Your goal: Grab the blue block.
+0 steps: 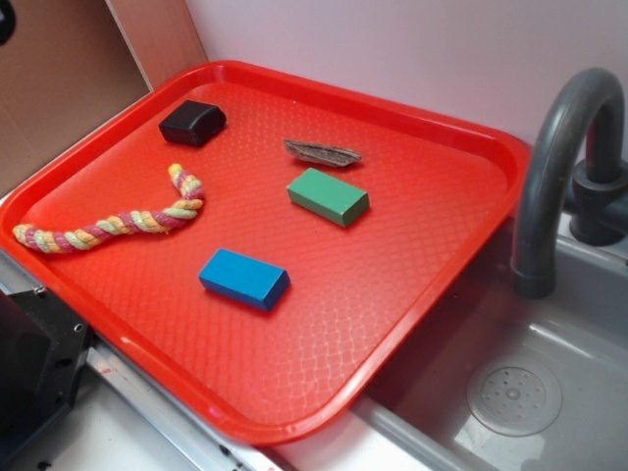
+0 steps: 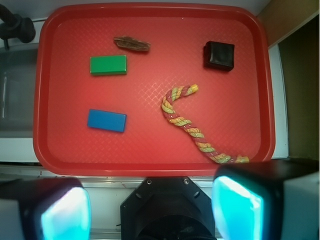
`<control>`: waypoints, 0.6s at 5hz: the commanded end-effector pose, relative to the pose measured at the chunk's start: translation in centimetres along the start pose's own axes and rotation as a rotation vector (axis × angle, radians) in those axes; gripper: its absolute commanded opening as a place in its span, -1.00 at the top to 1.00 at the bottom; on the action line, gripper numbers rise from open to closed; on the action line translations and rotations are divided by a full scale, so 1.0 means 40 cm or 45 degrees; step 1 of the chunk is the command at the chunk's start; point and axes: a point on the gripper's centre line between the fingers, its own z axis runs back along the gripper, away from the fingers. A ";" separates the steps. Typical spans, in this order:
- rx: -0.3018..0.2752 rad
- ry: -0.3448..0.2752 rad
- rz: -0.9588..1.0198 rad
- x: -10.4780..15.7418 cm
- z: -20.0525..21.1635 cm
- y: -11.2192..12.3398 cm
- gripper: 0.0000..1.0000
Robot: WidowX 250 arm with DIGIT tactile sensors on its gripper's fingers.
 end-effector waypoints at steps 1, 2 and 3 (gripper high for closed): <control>0.000 0.000 0.000 0.000 0.000 0.000 -1.00; 0.061 -0.026 -0.328 0.045 -0.043 -0.018 -1.00; 0.067 -0.057 -0.649 0.098 -0.084 -0.048 -1.00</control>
